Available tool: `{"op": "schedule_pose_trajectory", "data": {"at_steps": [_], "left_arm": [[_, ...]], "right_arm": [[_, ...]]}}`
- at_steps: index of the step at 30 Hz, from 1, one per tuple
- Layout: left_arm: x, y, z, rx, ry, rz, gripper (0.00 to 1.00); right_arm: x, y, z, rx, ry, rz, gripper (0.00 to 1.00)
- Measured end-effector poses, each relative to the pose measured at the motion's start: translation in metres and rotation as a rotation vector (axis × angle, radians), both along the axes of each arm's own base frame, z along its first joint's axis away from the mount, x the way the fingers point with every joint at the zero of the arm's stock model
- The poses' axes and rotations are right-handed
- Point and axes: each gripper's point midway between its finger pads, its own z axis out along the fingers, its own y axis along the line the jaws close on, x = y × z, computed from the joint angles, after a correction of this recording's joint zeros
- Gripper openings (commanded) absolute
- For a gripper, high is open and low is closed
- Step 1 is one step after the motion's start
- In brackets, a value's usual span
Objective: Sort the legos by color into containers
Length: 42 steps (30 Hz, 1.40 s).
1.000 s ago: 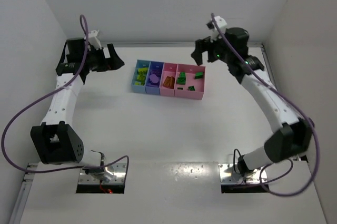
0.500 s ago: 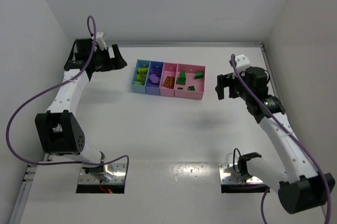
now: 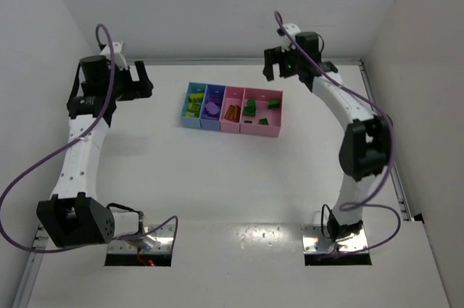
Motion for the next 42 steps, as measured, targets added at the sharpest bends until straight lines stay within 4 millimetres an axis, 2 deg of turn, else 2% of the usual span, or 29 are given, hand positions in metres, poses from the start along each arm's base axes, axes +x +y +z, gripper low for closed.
{"op": "schedule_pose_trajectory", "data": {"at_steps": [3, 5, 7, 10, 12, 14, 16, 19, 22, 24, 27, 31, 34, 37, 39, 42], "left_arm": [[-0.013, 0.023, 0.009, 0.03, -0.021, 0.064, 1.0], [-0.02, 0.037, 0.004, 0.042, -0.002, 0.105, 1.0], [-0.026, 0.044, -0.003, 0.047, 0.028, 0.128, 1.0], [-0.034, 0.052, -0.017, 0.051, 0.072, 0.151, 1.0], [-0.039, 0.054, -0.021, 0.052, 0.092, 0.159, 1.0], [-0.041, 0.054, -0.02, 0.053, 0.09, 0.159, 1.0], [-0.041, 0.053, -0.017, 0.051, 0.077, 0.154, 1.0], [-0.038, 0.05, -0.011, 0.04, 0.049, 0.137, 1.0], [-0.032, 0.043, -0.006, 0.021, 0.019, 0.103, 1.0], [-0.027, 0.038, -0.005, 0.011, 0.008, 0.08, 1.0], [-0.017, 0.031, -0.013, -0.001, 0.021, 0.062, 1.0], [-0.006, 0.017, -0.024, -0.015, 0.043, 0.027, 1.0], [-0.001, 0.009, -0.023, -0.019, 0.03, 0.012, 1.0], [0.004, 0.002, -0.018, -0.019, 0.003, 0.0, 1.0], [0.006, -0.001, -0.014, -0.021, -0.013, -0.008, 1.0], [0.009, -0.005, -0.011, -0.029, -0.03, -0.023, 1.0]], "right_arm": [[0.046, 0.034, 0.012, 0.022, -0.063, 0.044, 1.0], [0.072, 0.059, 0.015, 0.034, -0.11, 0.073, 1.0], [0.088, 0.083, 0.008, 0.042, -0.134, 0.1, 1.0], [0.098, 0.109, -0.017, 0.045, -0.137, 0.132, 1.0], [0.098, 0.118, -0.04, 0.037, -0.109, 0.145, 1.0], [0.097, 0.121, -0.054, 0.029, -0.087, 0.148, 1.0], [0.097, 0.117, -0.059, 0.027, -0.078, 0.144, 1.0], [0.092, 0.105, -0.056, 0.025, -0.074, 0.13, 1.0], [0.069, 0.079, -0.046, 0.018, -0.051, 0.105, 1.0], [0.048, 0.059, -0.026, 0.018, -0.053, 0.087, 1.0], [0.011, 0.027, 0.019, 0.02, -0.1, 0.055, 1.0], [-0.053, -0.014, 0.088, 0.031, -0.21, 0.002, 1.0], [-0.101, -0.036, 0.125, 0.034, -0.293, -0.048, 1.0], [-0.143, -0.058, 0.133, 0.036, -0.324, -0.126, 1.0], [-0.164, -0.074, 0.124, 0.025, -0.316, -0.188, 1.0], [-0.186, -0.091, 0.096, -0.006, -0.267, -0.255, 1.0]]}}
